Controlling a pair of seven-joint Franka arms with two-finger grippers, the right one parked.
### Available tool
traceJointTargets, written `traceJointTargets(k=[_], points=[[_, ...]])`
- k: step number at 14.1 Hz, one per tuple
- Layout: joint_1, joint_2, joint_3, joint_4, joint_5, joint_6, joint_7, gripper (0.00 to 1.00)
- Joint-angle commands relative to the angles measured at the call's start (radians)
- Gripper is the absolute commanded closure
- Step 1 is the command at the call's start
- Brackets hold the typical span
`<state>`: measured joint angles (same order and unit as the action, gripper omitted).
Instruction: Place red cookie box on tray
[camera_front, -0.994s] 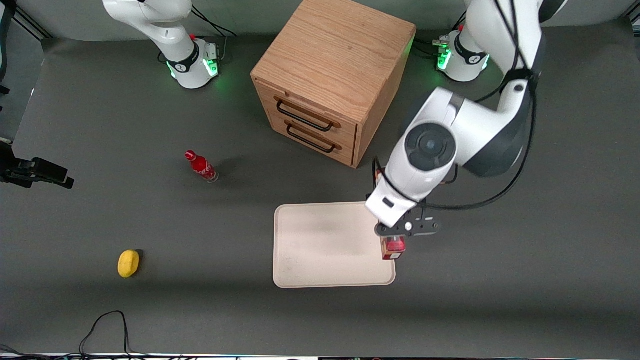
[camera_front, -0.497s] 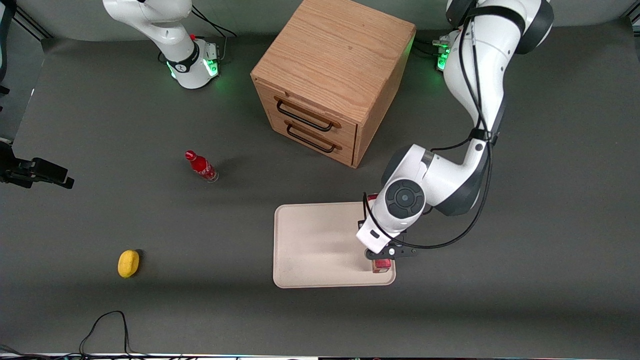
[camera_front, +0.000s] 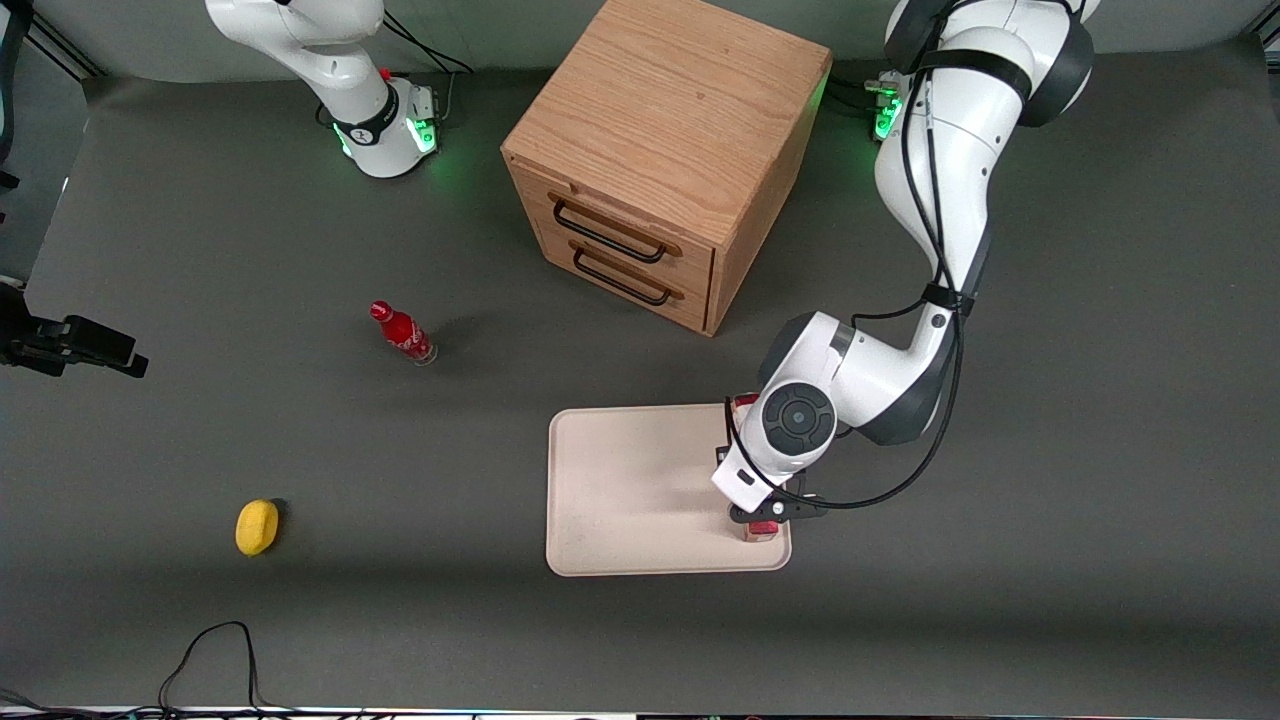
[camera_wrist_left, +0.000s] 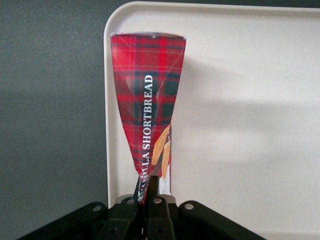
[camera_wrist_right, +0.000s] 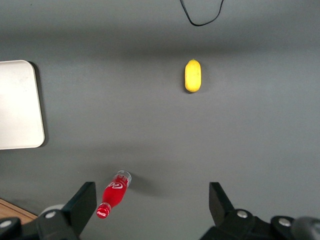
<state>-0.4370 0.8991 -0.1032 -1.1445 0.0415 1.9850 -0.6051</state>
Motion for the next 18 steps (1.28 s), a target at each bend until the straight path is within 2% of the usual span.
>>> traceJointTargets(k=[1, 2, 3, 8, 13, 16, 18], points=[[0.003, -0.008, 0.005, -0.003, 0.014, 0.026, 0.005, 0.5], [0.003, -0.008, 0.005, -0.003, 0.014, 0.026, 0.002, 0.05], [0.003, -0.009, 0.004, -0.003, 0.012, 0.026, -0.007, 0.0], [0.007, -0.061, 0.003, 0.005, 0.009, -0.03, -0.01, 0.0], [0.015, -0.316, 0.003, 0.009, 0.001, -0.32, -0.005, 0.0], [0.088, -0.452, 0.0, 0.002, -0.006, -0.467, 0.017, 0.0], [0.144, -0.512, 0.0, -0.004, -0.011, -0.572, 0.146, 0.0]])
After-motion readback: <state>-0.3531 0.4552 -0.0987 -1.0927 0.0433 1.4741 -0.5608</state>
